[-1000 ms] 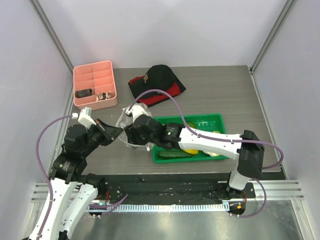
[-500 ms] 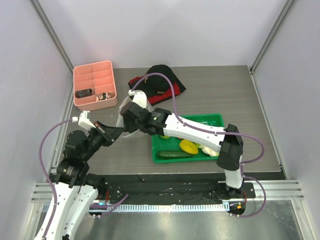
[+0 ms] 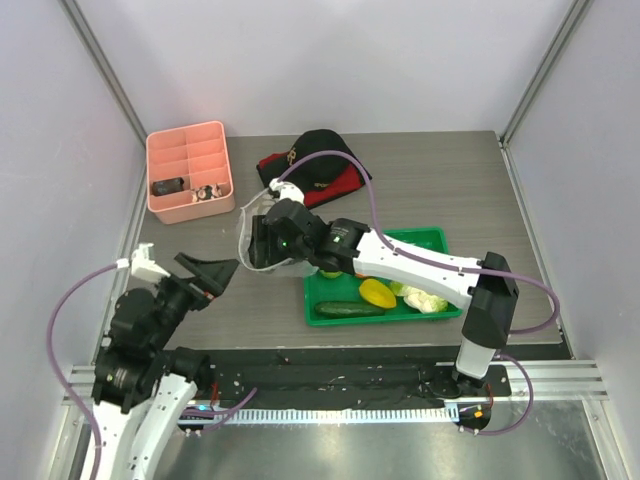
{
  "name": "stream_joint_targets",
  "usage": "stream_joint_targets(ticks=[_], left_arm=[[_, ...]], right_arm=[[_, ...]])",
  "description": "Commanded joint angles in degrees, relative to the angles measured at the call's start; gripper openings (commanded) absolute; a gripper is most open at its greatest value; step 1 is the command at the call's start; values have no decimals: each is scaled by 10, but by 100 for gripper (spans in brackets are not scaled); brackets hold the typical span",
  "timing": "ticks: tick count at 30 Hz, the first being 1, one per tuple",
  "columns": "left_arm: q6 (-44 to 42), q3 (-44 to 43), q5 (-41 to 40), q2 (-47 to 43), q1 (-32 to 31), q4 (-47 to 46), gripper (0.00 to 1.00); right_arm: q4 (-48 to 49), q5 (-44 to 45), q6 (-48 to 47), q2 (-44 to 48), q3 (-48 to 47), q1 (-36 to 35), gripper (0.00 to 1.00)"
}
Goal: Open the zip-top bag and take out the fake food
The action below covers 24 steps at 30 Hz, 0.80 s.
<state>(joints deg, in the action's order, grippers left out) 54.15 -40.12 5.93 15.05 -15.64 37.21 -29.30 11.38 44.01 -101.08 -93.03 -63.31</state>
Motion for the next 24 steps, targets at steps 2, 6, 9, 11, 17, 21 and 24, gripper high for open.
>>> stream_joint_targets(ticks=[2, 6, 9, 11, 17, 21, 24], left_arm=[[114, 0, -163, -49, -1, 95, 100], [239, 6, -216, -27, -1, 145, 100], [309, -7, -244, 10, -1, 155, 100], [341, -24, -249, 46, -1, 153, 100], [337, 1, -242, 81, 0, 41, 100], [315, 65, -235, 27, 0, -68, 100], [308, 131, -233, -40, -1, -166, 100]], right_arm=[[104, -154, -43, 52, 28, 19, 1], [138, -194, -62, 90, 65, 23, 1], [141, -230, -82, 105, 79, 30, 1], [149, -242, -90, 119, 89, 35, 1], [171, -280, -96, 148, 124, 49, 1], [171, -299, -93, 162, 137, 61, 1], [177, -321, -88, 171, 149, 70, 1]])
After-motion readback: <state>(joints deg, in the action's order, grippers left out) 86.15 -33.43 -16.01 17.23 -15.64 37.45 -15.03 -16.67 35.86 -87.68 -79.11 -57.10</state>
